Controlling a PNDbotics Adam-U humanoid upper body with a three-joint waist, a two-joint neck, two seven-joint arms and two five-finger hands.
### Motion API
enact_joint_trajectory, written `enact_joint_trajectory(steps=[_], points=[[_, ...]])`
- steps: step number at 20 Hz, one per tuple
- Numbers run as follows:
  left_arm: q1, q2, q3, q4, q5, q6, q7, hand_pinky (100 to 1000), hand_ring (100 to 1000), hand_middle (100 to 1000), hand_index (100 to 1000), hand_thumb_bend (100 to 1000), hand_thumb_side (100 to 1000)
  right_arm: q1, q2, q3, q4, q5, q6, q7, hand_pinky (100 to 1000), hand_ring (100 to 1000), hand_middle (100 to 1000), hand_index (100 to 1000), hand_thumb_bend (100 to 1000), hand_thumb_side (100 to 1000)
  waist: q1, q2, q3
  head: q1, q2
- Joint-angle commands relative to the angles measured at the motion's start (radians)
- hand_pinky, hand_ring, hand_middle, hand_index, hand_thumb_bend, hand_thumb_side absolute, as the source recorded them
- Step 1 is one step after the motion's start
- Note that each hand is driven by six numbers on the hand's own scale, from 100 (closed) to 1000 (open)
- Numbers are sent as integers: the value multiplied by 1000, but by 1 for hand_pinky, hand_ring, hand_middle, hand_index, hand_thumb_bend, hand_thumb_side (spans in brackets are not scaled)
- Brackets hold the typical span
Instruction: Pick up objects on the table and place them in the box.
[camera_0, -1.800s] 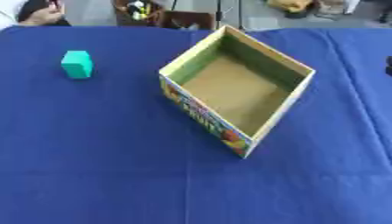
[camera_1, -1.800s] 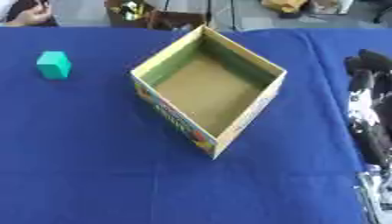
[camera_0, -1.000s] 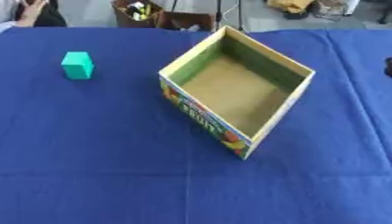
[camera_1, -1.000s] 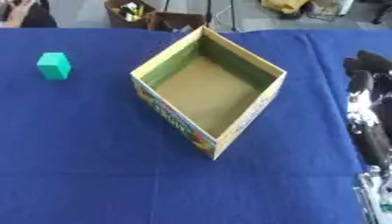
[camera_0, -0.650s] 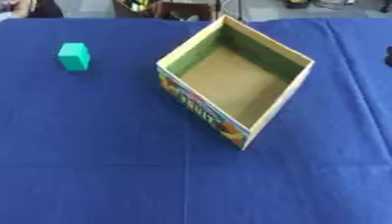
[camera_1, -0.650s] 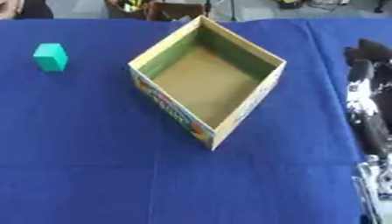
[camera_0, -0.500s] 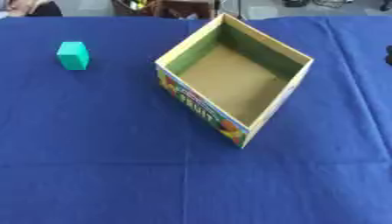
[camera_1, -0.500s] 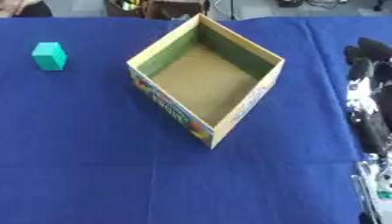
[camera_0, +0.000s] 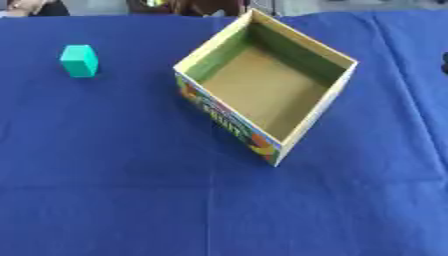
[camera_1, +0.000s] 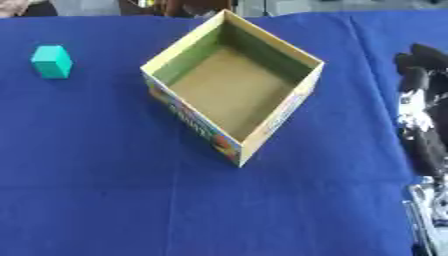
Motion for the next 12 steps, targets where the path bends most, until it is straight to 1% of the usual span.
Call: enact_joint_trajectory(steps=[1, 2, 3, 4, 6, 9, 11, 12], points=[[-39, 114, -26, 65, -48, -1, -46, 588, 718, 881, 1000, 251, 1000, -2, -17, 3, -19, 16, -2, 6, 820, 795, 637, 794, 100, 581, 1, -12, -3, 6, -12], [-56, 139, -35, 89, -63, -6, -61, 596, 725, 885, 1000, 278, 1000, -2, -16, 4, -19, 18, -3, 7, 820, 795, 637, 794, 100, 582, 0, -11, -5, 9, -15], [-71, 159, -41, 113, -76, -14, -76, 596, 725, 885, 1000, 278, 1000, -1, -15, 5, -19, 19, -3, 9, 820, 795, 637, 794, 100, 582, -1, -10, -7, 10, -17], [-86, 175, -45, 136, -88, -24, -90, 622, 745, 901, 1000, 347, 1000, -1, -15, 7, -19, 20, -4, 10, 820, 796, 637, 795, 100, 584, -2, -8, -10, 12, -21], [-126, 203, -54, 184, -115, -45, -119, 638, 756, 909, 1000, 408, 1000, 1, -14, 10, -19, 23, -7, 14, 821, 796, 637, 795, 100, 586, -3, -5, -15, 17, -27], [-187, 216, -62, 256, -152, -72, -164, 647, 765, 915, 1000, 523, 1000, 2, -12, 13, -19, 28, -8, 19, 822, 796, 636, 795, 100, 589, -4, 1, -20, 20, -35], [-226, 221, -71, 305, -168, -88, -193, 650, 769, 918, 1000, 541, 1000, 2, -10, 15, -19, 31, -9, 22, 822, 796, 636, 795, 100, 589, -4, 5, -22, 20, -39], [-243, 223, -76, 329, -177, -94, -208, 658, 776, 923, 1000, 570, 1000, 2, -10, 16, -19, 32, -9, 24, 822, 797, 636, 795, 100, 590, -4, 7, -24, 22, -43]])
